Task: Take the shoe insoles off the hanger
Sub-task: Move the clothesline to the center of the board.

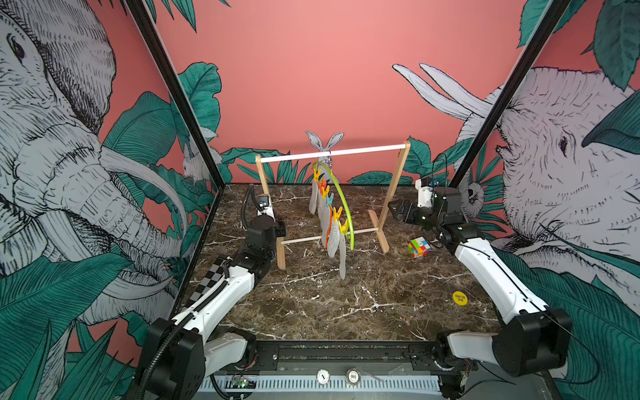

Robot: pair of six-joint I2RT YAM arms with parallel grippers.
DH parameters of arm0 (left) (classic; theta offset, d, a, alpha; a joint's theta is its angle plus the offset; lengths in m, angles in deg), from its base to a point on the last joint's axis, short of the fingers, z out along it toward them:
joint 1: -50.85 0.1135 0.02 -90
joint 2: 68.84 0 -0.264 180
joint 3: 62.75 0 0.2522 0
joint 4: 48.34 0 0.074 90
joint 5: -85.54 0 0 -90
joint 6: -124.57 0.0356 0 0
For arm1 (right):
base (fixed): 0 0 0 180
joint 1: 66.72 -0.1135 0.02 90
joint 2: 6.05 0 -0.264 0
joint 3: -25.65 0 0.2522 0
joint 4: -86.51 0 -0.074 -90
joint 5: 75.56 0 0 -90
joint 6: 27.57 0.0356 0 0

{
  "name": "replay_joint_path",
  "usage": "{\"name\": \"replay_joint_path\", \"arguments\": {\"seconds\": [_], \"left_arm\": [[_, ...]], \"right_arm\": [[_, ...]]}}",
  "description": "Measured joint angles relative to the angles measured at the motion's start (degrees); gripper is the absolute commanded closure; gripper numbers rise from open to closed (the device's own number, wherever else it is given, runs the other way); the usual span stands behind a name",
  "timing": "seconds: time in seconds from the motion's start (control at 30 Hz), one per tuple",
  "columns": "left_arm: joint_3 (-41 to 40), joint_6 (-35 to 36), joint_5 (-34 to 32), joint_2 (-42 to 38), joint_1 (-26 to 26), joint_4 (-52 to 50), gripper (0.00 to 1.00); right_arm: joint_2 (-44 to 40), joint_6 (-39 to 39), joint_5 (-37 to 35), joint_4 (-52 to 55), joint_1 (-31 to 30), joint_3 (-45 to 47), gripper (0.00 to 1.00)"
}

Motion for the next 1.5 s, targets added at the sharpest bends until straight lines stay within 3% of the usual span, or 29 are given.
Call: {"name": "replay_joint_path", "arguments": {"seconds": [0.47, 0.83, 1.1, 1.23, 1.5], "left_arm": [[-2.4, -2.47, 1.14, -3.15, 0.02, -0.09, 0.8], [-2.78, -4.59, 2.6, -4.09, 0.09, -0.52, 0.74], [-3.17, -5.81, 4.42, -4.44, 0.07, -0.52, 0.73], [-3.45, -6.19, 4.9, -4.44, 0.07, -0.55, 0.66], [-4.9, -7.13, 5.6, -7.41, -0.02, -2.56, 0.45]], "right_arm": [[5.99, -1.4, 0.04, 0.46, 0.02, -4.31, 0.27], [12.22, -1.92, 0.2, 0.76, 0.0, -9.75, 0.5], [15.82, -1.86, 0.28, 0.76, -0.07, -14.05, 0.57], [17.92, -1.86, 0.68, 0.55, -0.07, -15.69, 0.54], [18.49, -1.4, 0.52, 0.02, -0.07, -14.78, 0.16]]}}
